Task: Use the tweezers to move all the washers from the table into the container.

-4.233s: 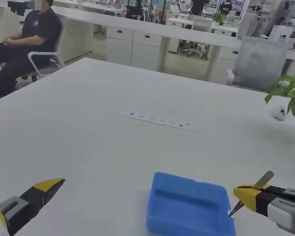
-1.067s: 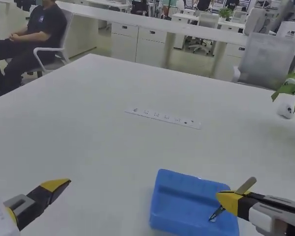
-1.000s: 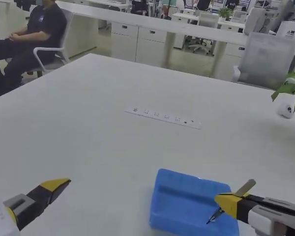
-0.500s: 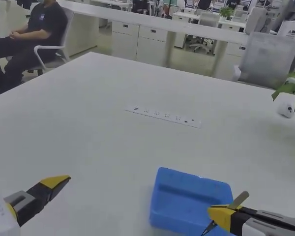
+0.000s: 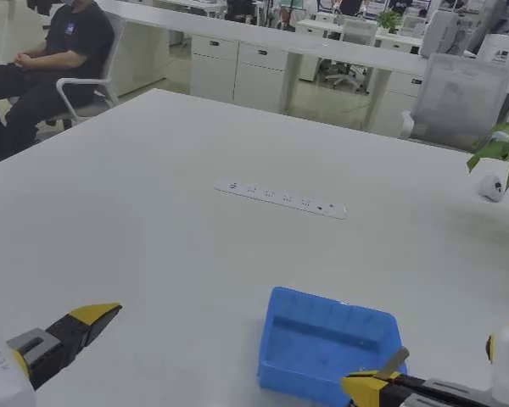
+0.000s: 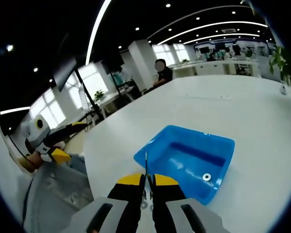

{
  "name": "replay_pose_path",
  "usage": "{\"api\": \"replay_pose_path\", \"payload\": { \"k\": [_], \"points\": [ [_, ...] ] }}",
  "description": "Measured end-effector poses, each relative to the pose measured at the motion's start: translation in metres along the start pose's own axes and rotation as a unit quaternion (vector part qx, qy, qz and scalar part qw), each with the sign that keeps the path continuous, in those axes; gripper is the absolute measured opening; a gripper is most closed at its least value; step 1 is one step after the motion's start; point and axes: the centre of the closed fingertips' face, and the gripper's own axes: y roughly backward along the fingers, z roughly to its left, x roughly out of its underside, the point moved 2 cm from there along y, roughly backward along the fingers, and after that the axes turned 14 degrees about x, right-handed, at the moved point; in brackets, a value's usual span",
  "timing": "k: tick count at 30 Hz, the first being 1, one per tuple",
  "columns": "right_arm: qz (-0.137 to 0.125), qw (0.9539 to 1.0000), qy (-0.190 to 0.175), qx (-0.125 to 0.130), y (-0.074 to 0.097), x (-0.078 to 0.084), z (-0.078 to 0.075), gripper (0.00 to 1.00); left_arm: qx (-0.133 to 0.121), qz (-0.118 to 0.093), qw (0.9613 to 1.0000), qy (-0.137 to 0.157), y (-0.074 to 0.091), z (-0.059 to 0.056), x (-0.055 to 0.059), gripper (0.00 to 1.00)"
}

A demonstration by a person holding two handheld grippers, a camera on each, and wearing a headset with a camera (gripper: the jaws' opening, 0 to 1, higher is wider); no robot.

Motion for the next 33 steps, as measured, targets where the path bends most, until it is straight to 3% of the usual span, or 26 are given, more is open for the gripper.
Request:
{"api": "replay_pose_path", "payload": {
  "k": [14,26,33],
  "points": [
    [0.033,0.9994,0.010,0.005,-0.009,0.022,0.000,0.04,0.002,0.003,1.0000,-0.001,0.000,0.000,0.000,0.79],
    [0.036,0.9991,0.021,0.008,-0.013,0.026,0.000,0.04,0.002,0.006,1.0000,-0.002,0.000,0.001,0.002,0.79],
    [0.036,0.9982,0.048,0.011,-0.011,0.027,0.002,0.04,0.004,0.008,1.0000,-0.002,0.000,0.001,0.005,0.78]
  ]
}}
